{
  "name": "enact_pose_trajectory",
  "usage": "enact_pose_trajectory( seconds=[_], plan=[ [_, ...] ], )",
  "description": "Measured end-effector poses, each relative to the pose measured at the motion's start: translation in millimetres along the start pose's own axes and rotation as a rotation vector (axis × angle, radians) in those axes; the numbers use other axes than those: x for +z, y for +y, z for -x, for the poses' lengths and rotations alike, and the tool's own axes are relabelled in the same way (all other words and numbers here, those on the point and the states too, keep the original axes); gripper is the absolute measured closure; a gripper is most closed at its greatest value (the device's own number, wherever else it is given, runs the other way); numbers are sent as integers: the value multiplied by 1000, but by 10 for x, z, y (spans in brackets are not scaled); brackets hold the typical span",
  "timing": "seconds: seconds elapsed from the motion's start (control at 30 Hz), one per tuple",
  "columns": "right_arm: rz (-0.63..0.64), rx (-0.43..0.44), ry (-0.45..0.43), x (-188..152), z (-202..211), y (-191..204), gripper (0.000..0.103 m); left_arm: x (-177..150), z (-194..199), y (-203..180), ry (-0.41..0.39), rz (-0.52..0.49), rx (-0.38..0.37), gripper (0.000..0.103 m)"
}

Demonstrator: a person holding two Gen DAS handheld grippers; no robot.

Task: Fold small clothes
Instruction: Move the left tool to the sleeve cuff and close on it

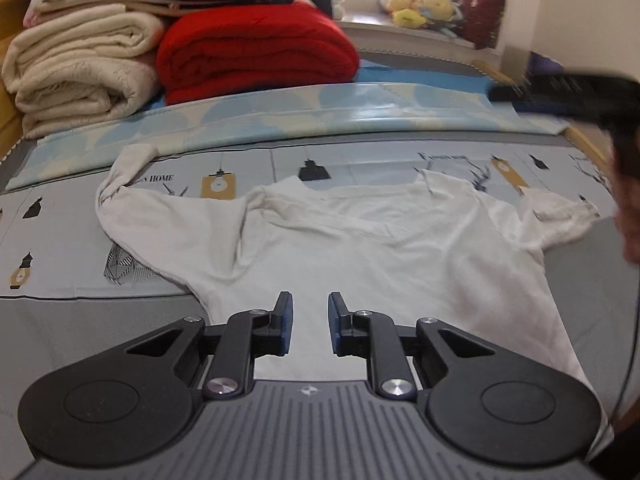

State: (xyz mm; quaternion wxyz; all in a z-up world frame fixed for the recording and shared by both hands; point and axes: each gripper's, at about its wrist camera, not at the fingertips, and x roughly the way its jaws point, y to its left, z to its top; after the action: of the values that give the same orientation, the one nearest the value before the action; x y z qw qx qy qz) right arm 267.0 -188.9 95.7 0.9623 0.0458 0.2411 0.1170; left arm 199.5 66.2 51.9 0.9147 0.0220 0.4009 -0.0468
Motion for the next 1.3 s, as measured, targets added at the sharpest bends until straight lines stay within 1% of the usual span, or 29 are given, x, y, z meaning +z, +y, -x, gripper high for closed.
enact_pose_trajectory(
  seconds=[0.1,0.23,0.33,0.4,0.43,0.47,0.5,0.53,0.57,0.63,0.7,0.8,0.9,0.97,1.0,1.07,1.13,1.3],
  plan=[
    [-13,40,46,41,-131,5,59,332,-211,167,-9,35,23,82],
    [29,22,33,51,-171,51,59,749,-592,504,-66,73,79,82],
    [30,11,27,42,-215,44,59,917,-926,890,-103,137,130,82],
    [37,13,31,23,-240,35,60,944,-1147,1170,-114,180,169,82],
    [49,11,29,16,-247,38,63,938,-1266,1321,-118,199,189,82],
    [62,7,24,12,-253,45,69,929,-1366,1451,-120,213,204,82],
    [72,5,17,13,-255,47,71,913,-1461,1585,-118,236,219,82],
    [78,4,11,14,-256,39,76,898,-1566,1754,-113,275,231,83],
    [80,6,5,15,-257,27,84,872,-1638,1893,-112,302,239,85],
    [80,9,-9,24,-264,6,91,840,-1756,2120,-123,308,270,85],
    [88,7,-19,21,-277,-14,91,825,-1852,2342,-135,311,285,85],
    [92,11,-6,18,-337,-47,91,809,-1971,2731,-146,356,293,85],
    [82,21,17,18,-409,-74,91,783,-2035,3045,-166,454,301,84],
    [74,25,29,16,-458,-88,91,784,-2099,3217,-171,511,296,81],
    [72,22,33,13,-485,-90,91,782,-2138,3277,-169,529,295,81],
    [69,19,45,3,-542,-84,91,759,-2205,3352,-170,549,282,73],
    [71,19,58,-15,-595,-75,91,749,-2278,3408,-164,562,274,70],
    [81,20,77,-57,-665,-25,91,781,-2384,3501,-183,597,267,68]
  ],
)
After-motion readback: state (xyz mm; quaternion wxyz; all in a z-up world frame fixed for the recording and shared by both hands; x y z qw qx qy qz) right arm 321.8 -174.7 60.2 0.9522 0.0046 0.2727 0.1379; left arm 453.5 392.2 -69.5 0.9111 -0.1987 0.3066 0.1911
